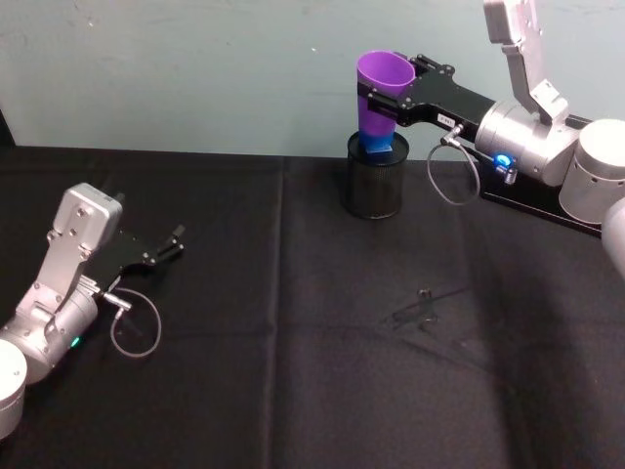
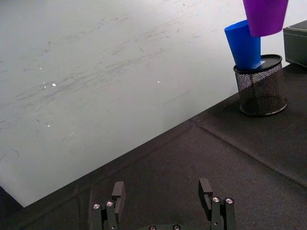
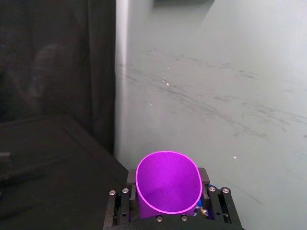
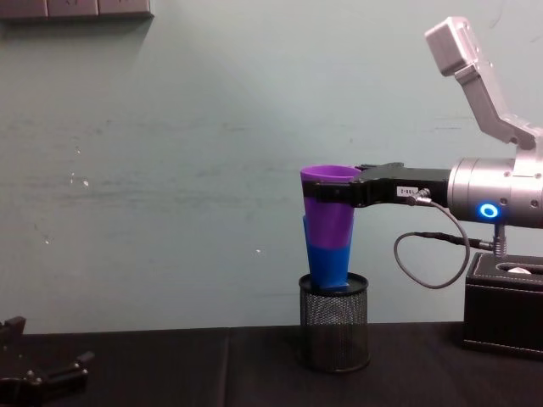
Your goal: Pick up one cup with a gripper and tap it against the other cup.
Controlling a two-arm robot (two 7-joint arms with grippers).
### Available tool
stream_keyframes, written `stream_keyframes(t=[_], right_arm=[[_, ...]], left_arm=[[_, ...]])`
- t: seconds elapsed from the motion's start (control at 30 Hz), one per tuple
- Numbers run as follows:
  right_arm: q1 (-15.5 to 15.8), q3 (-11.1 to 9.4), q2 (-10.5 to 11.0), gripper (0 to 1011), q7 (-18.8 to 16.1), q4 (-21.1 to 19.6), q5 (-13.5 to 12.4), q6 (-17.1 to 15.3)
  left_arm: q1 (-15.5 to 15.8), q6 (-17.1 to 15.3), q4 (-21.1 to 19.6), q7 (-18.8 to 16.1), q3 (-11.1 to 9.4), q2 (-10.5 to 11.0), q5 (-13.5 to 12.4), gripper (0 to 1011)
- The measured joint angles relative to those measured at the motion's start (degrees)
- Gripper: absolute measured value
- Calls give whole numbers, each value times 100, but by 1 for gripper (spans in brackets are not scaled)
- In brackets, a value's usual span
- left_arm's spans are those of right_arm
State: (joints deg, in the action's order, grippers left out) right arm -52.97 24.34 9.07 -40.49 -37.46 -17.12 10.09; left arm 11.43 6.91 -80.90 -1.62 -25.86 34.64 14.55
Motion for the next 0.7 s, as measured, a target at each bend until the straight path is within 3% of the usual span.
stream_keyframes(t=[0.17, 0.33, 0.37, 0.7], right_arm=[[244, -16, 135, 735, -46, -497, -104, -256], [643, 0, 432, 735, -75, -1423, -267, -717], [643, 0, 432, 735, -75, -1423, -267, -717], [1377, -24, 1024, 735, -133, -2880, -573, -1207]], left_arm=[[0, 0, 0, 0, 0, 0, 0, 1005], [0, 0, 0, 0, 0, 0, 0, 1005], [0, 0, 0, 0, 0, 0, 0, 1005], [0, 0, 0, 0, 0, 0, 0, 1005]])
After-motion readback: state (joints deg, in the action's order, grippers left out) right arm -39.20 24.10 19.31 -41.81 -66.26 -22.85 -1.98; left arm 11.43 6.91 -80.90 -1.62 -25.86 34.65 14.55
